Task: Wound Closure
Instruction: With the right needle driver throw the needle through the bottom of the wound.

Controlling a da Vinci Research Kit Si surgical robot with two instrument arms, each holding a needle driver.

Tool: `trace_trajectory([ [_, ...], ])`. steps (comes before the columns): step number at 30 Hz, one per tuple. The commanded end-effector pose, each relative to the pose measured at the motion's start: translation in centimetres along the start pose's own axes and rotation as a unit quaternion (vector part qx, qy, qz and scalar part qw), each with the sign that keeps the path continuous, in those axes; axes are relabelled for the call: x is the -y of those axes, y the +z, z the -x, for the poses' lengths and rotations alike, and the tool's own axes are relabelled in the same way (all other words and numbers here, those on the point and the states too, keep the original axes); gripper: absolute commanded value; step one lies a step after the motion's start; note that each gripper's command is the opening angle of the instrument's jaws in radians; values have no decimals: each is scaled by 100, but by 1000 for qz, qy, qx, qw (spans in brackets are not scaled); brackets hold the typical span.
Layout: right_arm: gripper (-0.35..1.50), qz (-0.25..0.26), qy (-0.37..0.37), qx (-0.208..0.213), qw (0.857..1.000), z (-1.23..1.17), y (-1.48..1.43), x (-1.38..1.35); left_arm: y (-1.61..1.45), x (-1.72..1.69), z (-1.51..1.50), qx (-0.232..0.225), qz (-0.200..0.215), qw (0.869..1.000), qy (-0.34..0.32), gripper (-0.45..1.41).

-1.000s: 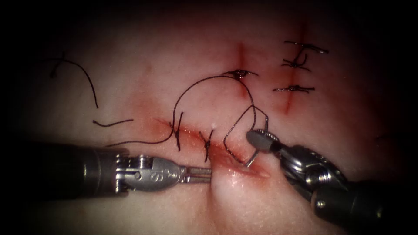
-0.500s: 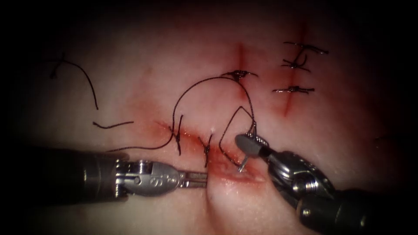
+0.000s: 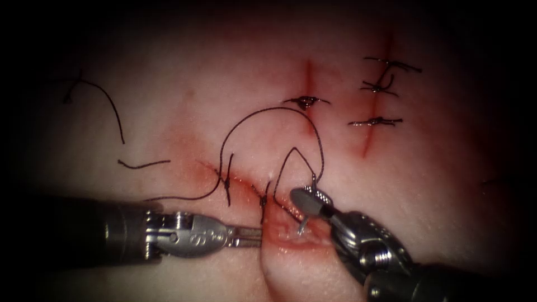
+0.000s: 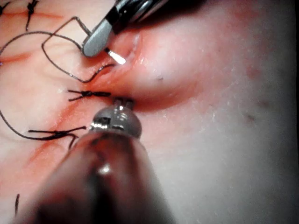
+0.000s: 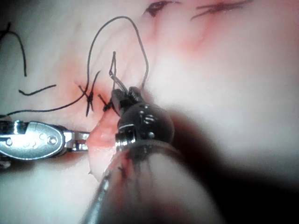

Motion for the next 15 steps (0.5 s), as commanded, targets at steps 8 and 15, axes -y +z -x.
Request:
trace_trajectory([
  [8,-35,-20,36,27,999,24,4,19,8,-2,2,0,0,1000,-1,-11],
  [15,-35,-31,100,47,993,19,3,25,8,-2,2,0,0,1000,-1,-11],
])
